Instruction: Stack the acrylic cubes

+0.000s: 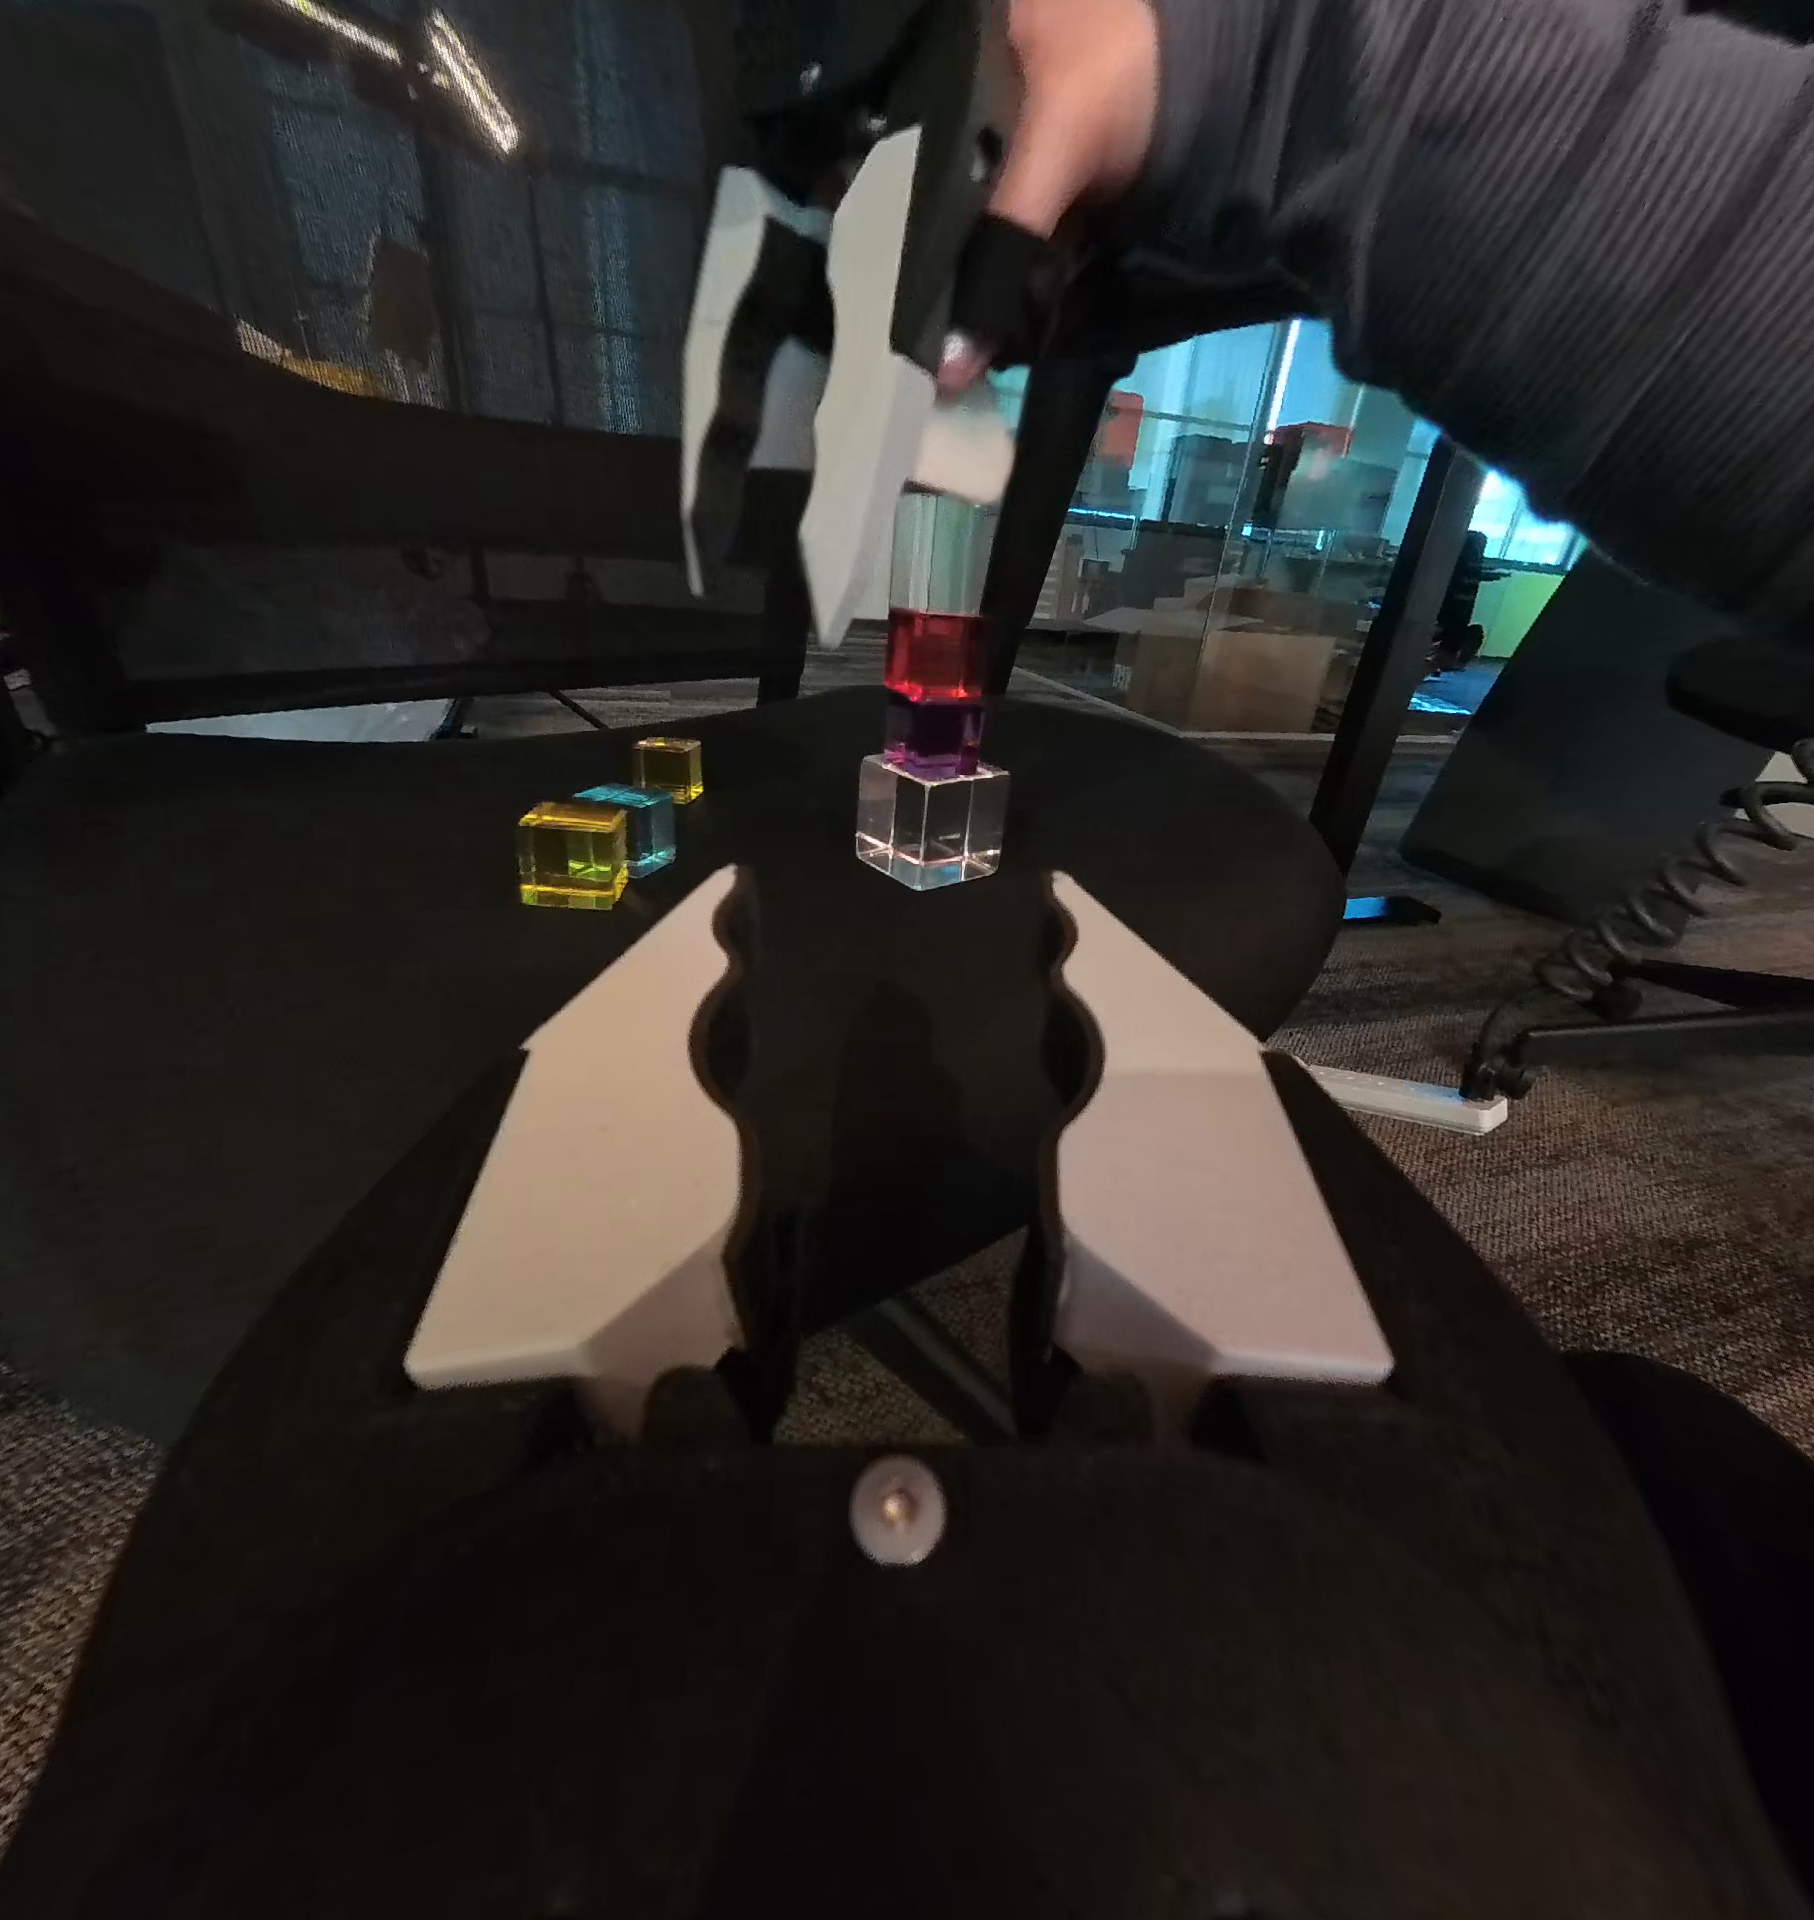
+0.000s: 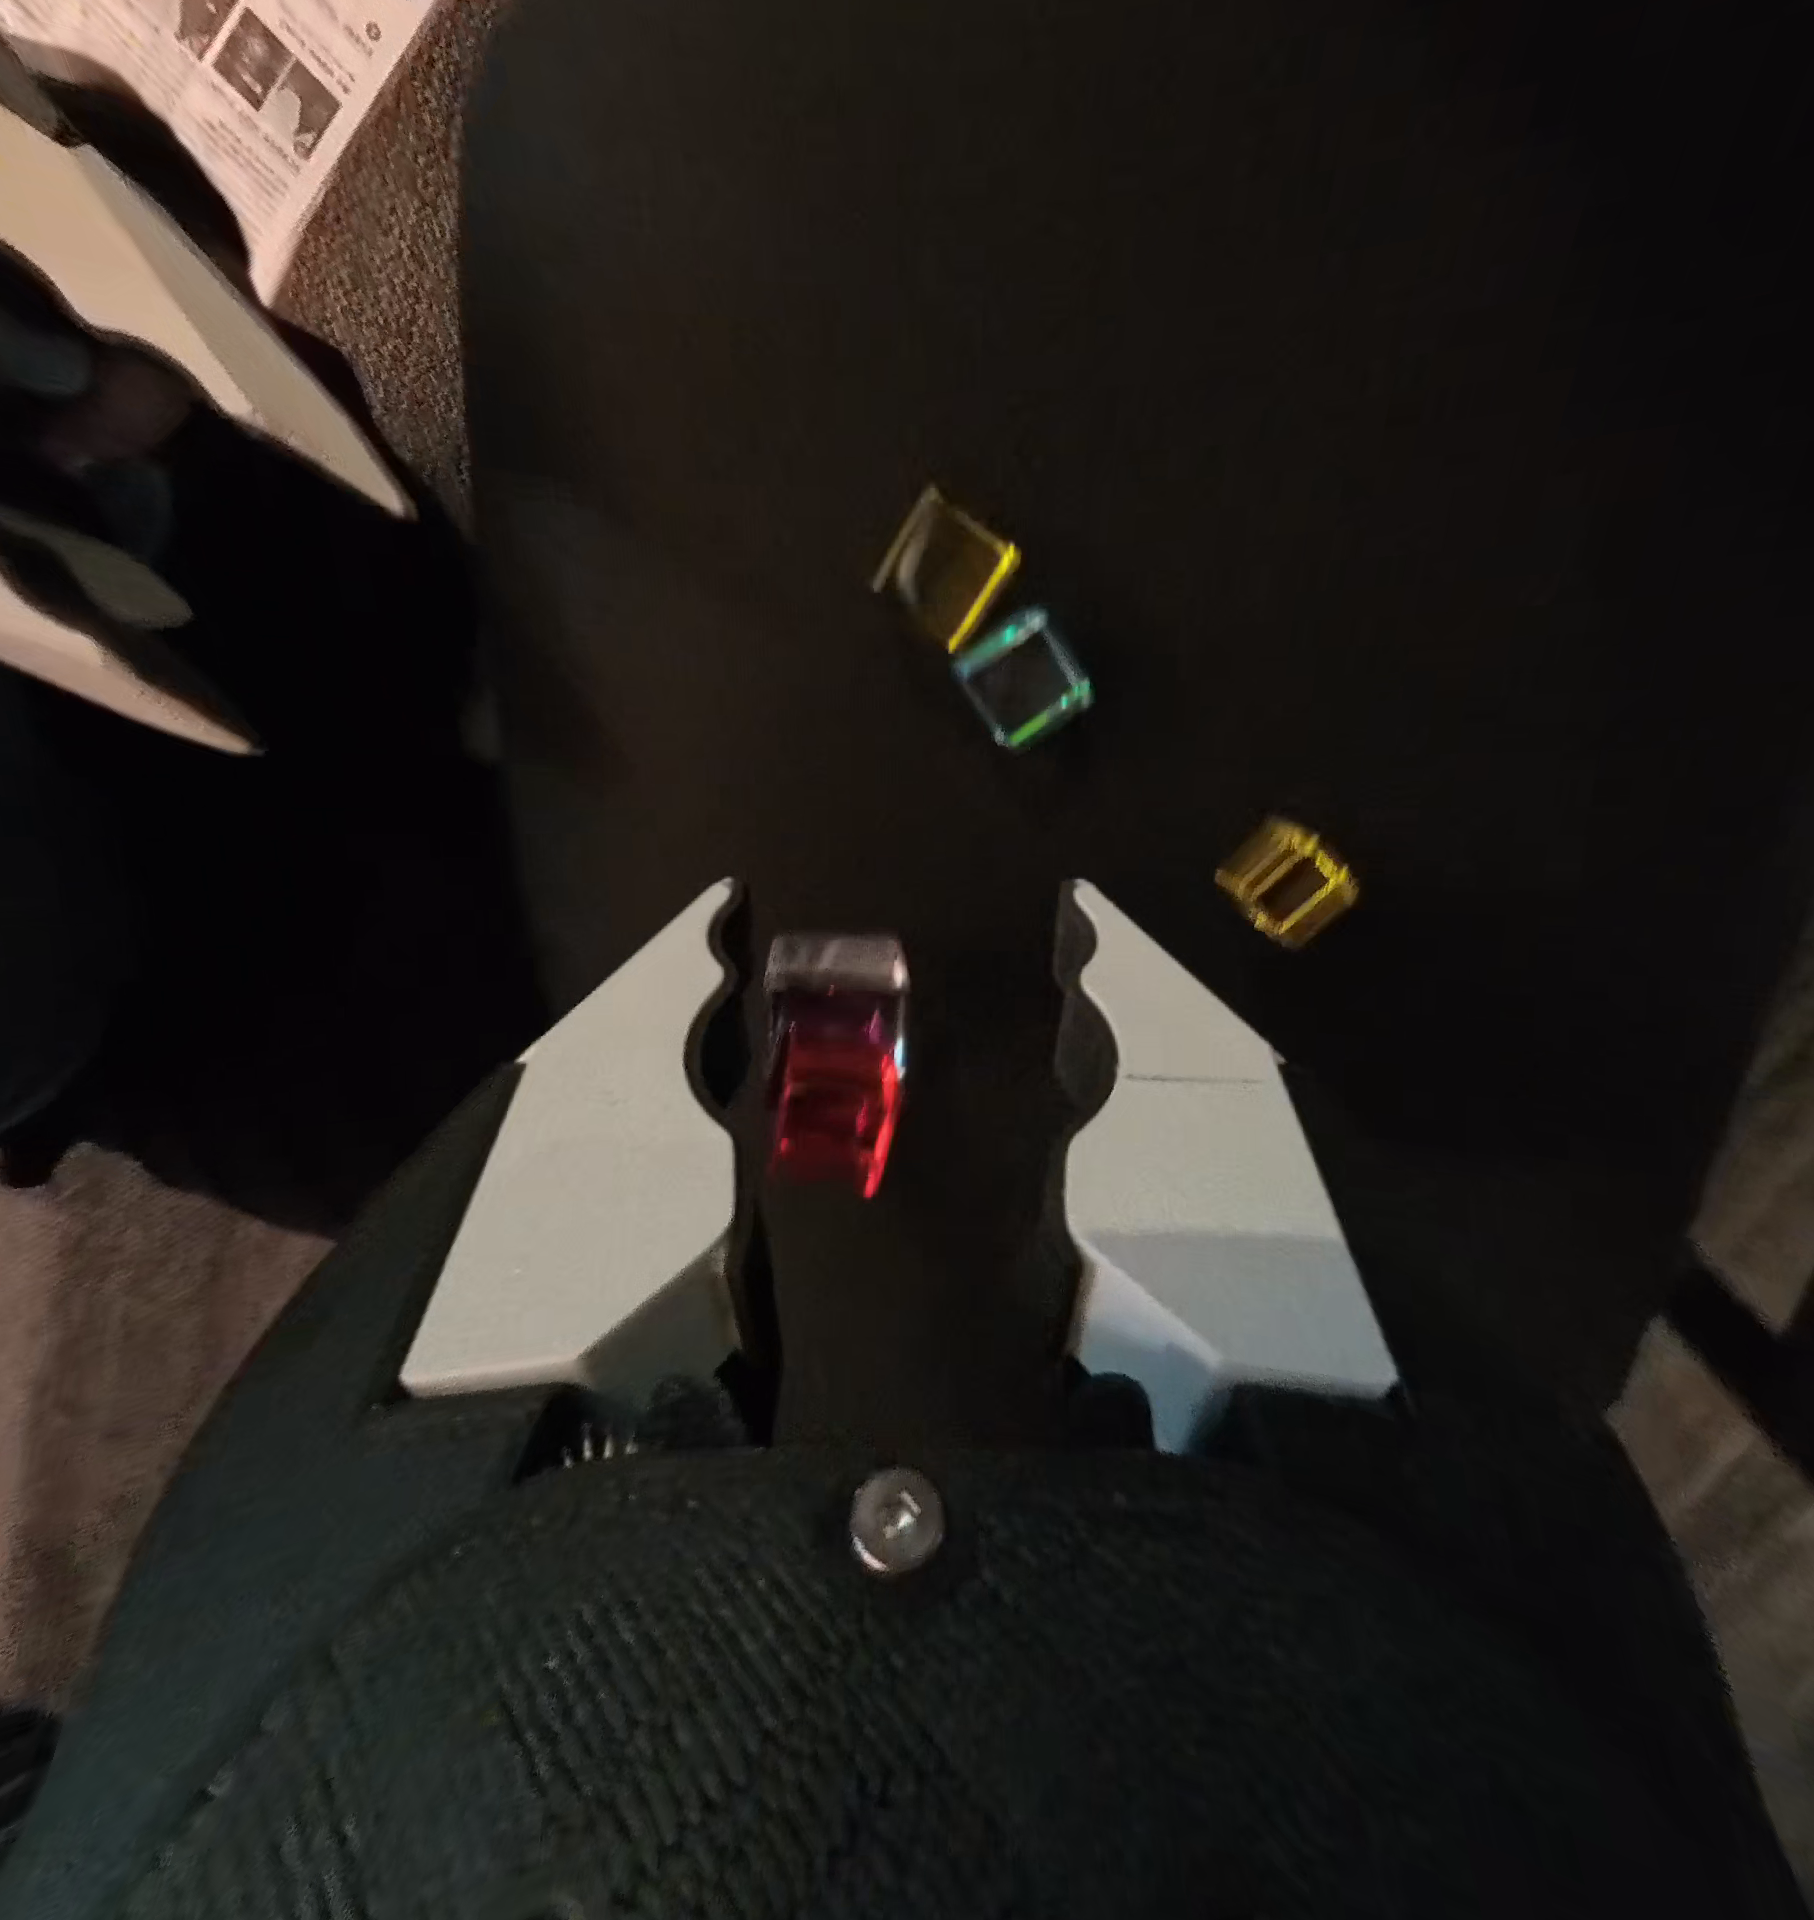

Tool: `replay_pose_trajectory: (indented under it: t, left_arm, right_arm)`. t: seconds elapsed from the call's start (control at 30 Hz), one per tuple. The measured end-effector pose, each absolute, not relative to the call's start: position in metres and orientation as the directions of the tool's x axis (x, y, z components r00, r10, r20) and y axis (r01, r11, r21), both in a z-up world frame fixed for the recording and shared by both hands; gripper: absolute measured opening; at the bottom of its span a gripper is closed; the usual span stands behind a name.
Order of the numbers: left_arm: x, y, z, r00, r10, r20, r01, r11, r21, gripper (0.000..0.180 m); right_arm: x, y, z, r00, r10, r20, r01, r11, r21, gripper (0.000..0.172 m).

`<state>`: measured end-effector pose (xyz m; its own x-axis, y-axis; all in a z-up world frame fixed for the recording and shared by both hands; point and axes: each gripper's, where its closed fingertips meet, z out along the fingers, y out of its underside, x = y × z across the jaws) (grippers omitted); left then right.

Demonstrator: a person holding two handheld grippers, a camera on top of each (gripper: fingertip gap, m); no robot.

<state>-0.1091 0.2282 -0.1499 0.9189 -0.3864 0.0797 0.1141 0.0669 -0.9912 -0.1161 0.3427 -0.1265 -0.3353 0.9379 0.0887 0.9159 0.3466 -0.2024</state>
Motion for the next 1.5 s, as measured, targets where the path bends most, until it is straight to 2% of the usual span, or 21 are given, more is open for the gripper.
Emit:
replay_pose_trajectory:
  t: [0.17,0.27,0.43,0.5,0.53,0.57,0.77,0.9,1.0,1.13,1.5]
  left_arm:
    - [-0.112,0.228,-0.151,0.920,-0.382,0.086,0.119,0.063,-0.991,0.053]
    - [-0.114,0.227,-0.151,0.921,-0.379,0.092,0.125,0.064,-0.990,0.054]
    - [-0.110,0.226,-0.149,0.914,-0.396,0.093,0.133,0.073,-0.988,0.055]
    - [-0.108,0.228,-0.151,0.911,-0.401,0.095,0.133,0.066,-0.989,0.055]
    - [-0.108,0.229,-0.152,0.909,-0.405,0.098,0.135,0.062,-0.989,0.055]
    - [-0.107,0.230,-0.153,0.908,-0.408,0.100,0.136,0.058,-0.989,0.055]
    - [-0.109,0.231,-0.154,0.907,-0.406,0.108,0.142,0.054,-0.988,0.055]
    - [-0.114,0.231,-0.154,0.911,-0.395,0.116,0.149,0.054,-0.987,0.055]
    - [-0.116,0.230,-0.152,0.914,-0.389,0.120,0.154,0.059,-0.986,0.055]
    - [-0.117,0.228,-0.151,0.915,-0.385,0.120,0.157,0.066,-0.985,0.055]
    - [-0.116,0.227,-0.150,0.913,-0.391,0.117,0.156,0.070,-0.985,0.055]
  right_arm:
    - [-0.148,0.348,-0.156,-0.513,0.840,0.176,0.839,0.534,-0.104,0.060]
    - [-0.160,0.352,-0.174,-0.618,0.767,0.174,0.772,0.633,-0.049,0.048]
    - [-0.156,0.367,-0.193,-0.677,0.719,0.155,0.736,0.668,0.110,0.052]
    - [-0.154,0.373,-0.198,-0.686,0.709,0.161,0.727,0.670,0.150,0.047]
    - [-0.153,0.375,-0.200,-0.689,0.706,0.164,0.725,0.670,0.162,0.038]
    - [-0.153,0.377,-0.201,-0.689,0.704,0.170,0.724,0.668,0.170,0.027]
    - [-0.137,0.368,-0.157,-0.609,0.768,0.198,0.792,0.600,0.112,0.026]
    - [-0.106,0.353,-0.111,-0.512,0.847,0.143,0.859,0.506,0.078,0.026]
    - [-0.081,0.342,-0.093,-0.431,0.899,0.074,0.900,0.423,0.106,0.026]
    - [-0.061,0.339,-0.095,-0.396,0.917,0.046,0.907,0.382,0.177,0.025]
    - [-0.048,0.350,-0.109,-0.348,0.936,0.057,0.909,0.322,0.264,0.026]
